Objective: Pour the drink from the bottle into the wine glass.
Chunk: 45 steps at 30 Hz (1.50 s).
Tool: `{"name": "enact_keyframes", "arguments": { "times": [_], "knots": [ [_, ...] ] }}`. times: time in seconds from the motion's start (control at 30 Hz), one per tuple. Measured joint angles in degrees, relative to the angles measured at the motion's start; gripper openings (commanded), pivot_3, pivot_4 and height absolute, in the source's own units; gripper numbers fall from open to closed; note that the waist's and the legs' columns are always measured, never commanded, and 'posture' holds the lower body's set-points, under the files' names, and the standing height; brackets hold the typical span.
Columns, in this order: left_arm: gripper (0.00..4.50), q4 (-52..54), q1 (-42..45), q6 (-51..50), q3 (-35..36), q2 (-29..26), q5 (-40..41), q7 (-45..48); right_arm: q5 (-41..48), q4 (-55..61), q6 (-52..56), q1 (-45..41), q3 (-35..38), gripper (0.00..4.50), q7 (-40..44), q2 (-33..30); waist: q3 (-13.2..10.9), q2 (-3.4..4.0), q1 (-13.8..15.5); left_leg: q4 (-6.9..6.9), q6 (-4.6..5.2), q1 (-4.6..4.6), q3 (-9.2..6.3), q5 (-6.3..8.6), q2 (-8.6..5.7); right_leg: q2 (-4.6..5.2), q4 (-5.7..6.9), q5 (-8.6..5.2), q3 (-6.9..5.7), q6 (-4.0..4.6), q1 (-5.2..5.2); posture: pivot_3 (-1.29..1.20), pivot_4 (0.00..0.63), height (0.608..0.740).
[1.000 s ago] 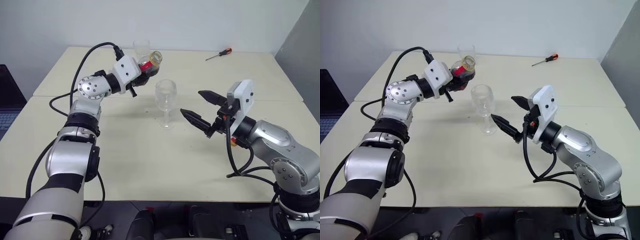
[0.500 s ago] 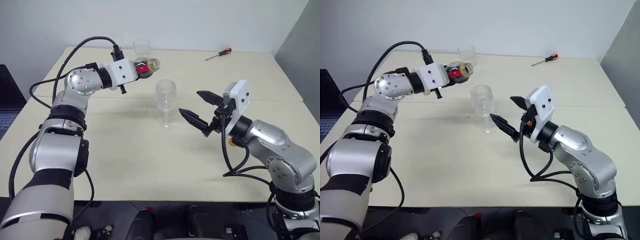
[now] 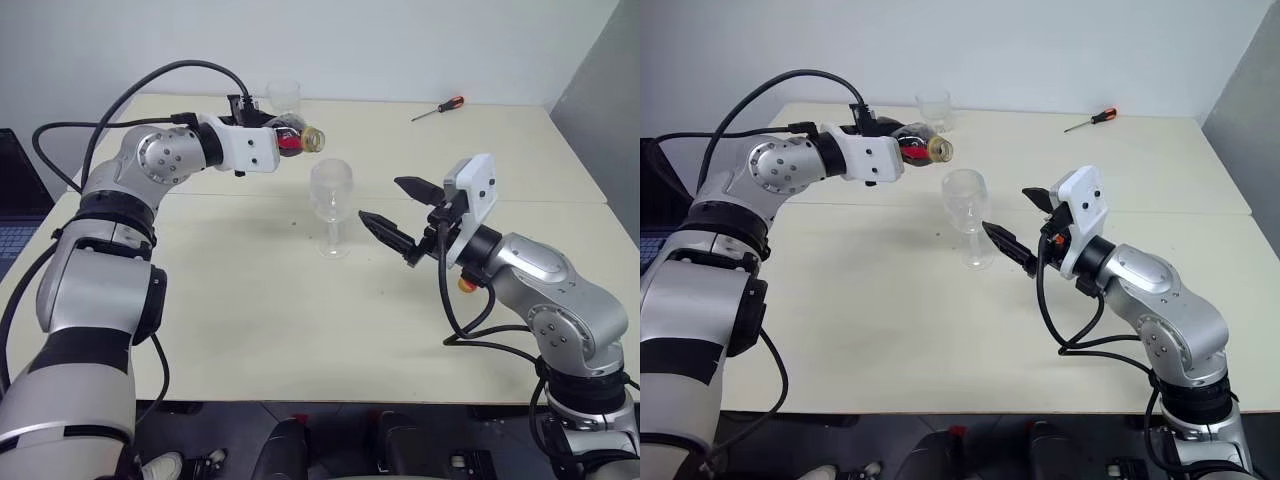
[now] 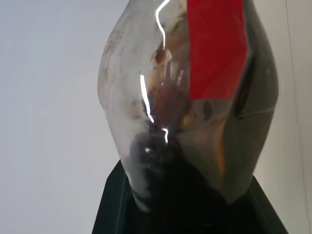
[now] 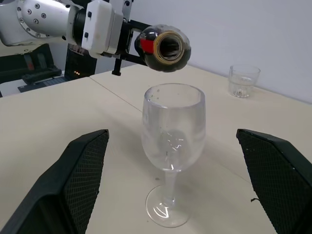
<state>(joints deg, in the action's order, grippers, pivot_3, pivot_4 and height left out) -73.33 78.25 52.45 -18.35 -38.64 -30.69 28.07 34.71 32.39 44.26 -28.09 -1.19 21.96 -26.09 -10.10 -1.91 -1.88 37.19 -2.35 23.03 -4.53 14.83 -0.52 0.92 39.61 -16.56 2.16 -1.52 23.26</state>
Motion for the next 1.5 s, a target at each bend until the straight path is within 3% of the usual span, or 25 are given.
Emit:
{"name": "enact_keyframes", "arguments": {
  "times": [1.5],
  "knots": [
    [0.98,-1.8,5.8,2.0,-3.9,-1.7,-6.7,-4.9,-4.0,-1.9,-1.4,0.0,0.0,4.5,0.9,1.9,0.0,0.0,0.0,0.12,0.0,0.0,0.05,0.0,-0.01,0.0,0.22,0.0,0.01,0.0,0.05,0.0,0.15,0.74]
  ]
}}
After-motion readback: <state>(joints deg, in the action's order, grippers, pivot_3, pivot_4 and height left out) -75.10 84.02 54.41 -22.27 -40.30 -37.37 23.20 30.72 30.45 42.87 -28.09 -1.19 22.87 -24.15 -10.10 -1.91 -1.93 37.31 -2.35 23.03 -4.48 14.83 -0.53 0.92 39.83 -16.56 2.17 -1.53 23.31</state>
